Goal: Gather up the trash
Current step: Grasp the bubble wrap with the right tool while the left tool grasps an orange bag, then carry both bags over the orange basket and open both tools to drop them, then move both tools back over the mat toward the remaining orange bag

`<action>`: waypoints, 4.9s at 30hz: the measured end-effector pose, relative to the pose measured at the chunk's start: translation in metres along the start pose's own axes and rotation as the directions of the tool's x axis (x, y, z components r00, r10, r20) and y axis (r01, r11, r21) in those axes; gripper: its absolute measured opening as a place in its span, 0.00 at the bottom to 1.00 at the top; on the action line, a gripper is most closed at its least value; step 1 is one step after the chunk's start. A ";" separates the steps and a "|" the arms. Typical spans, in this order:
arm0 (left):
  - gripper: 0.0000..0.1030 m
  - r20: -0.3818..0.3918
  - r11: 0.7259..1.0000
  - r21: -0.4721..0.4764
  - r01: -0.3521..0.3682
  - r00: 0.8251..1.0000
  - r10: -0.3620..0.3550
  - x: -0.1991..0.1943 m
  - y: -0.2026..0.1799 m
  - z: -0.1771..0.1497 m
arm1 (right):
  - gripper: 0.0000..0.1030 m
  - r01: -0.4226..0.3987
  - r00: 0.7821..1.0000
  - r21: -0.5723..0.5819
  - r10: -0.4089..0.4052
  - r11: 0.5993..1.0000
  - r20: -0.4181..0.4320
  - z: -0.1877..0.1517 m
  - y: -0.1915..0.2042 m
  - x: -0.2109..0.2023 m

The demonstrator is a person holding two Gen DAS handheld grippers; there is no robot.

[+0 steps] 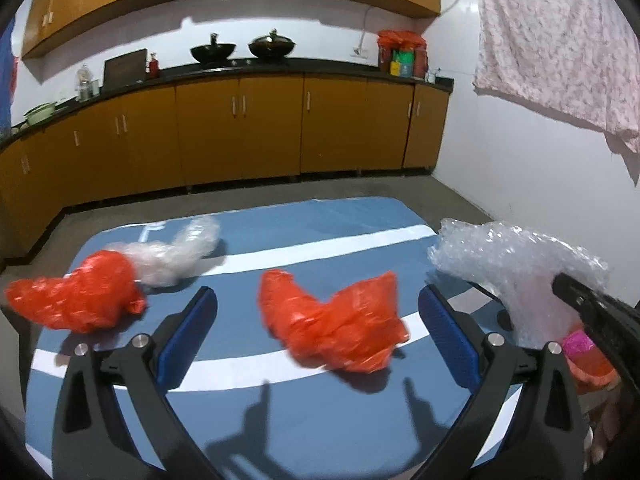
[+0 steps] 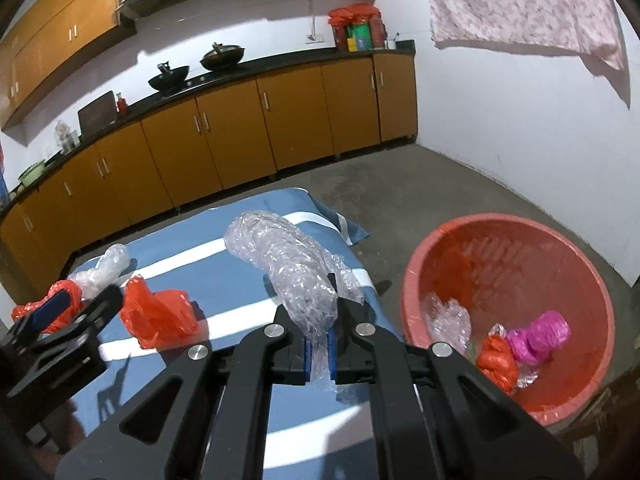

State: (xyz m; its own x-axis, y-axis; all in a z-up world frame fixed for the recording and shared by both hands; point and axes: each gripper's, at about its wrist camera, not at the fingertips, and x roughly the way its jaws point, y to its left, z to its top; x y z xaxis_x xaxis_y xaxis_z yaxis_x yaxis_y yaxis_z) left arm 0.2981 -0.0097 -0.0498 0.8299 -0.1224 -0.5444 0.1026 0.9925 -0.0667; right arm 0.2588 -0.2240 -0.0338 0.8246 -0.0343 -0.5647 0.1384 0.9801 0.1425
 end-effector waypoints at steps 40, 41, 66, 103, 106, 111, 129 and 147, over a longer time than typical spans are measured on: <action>0.10 -0.050 0.994 -0.019 0.110 0.993 -0.111 -0.073 0.015 -0.003 | 0.06 -0.043 0.995 0.016 0.042 0.999 0.087 0.000 -0.019 -0.084; 0.10 -0.046 0.993 -0.015 0.118 0.992 -0.118 -0.076 0.012 -0.002 | 0.06 -0.038 0.995 0.019 0.036 0.999 0.091 0.000 -0.022 -0.086; 0.10 -0.066 0.941 0.093 0.327 0.945 -0.321 -0.085 -0.112 0.005 | 0.06 0.118 0.984 0.156 -0.137 0.981 0.116 -0.010 -0.115 -0.108; 0.34 -0.201 0.827 0.169 0.536 0.840 -0.504 0.012 -0.260 -0.018 | 0.34 0.133 0.986 0.258 -0.154 0.957 0.060 0.003 -0.199 -0.050; 0.39 -0.211 0.837 0.158 0.523 0.846 -0.489 0.017 -0.256 -0.021 | 0.52 0.126 0.987 0.279 -0.149 0.952 0.064 -0.004 -0.201 -0.053; 0.54 -0.192 0.869 0.139 0.475 0.874 -0.447 0.016 -0.230 -0.023 | 0.58 0.148 0.983 0.289 -0.173 0.946 0.060 -0.011 -0.206 -0.063; 0.78 -0.061 0.996 0.041 0.081 0.995 -0.078 -0.047 -0.039 -0.044 | 0.61 0.073 0.997 0.157 -0.078 0.985 0.023 -0.022 -0.120 -0.067; 0.90 -0.007 0.941 -0.117 -0.318 0.948 0.319 -0.079 0.159 -0.037 | 0.62 -0.091 0.994 -0.050 0.087 0.995 -0.069 -0.033 0.017 -0.037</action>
State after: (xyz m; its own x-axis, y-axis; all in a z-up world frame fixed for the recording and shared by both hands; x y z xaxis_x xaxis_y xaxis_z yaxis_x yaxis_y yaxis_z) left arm 0.2282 0.1579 -0.0484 0.8155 0.2008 -0.5428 -0.2310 0.9729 0.0128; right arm 0.2122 -0.1997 -0.0375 0.7937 0.0650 -0.6048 0.0351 0.9877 0.1522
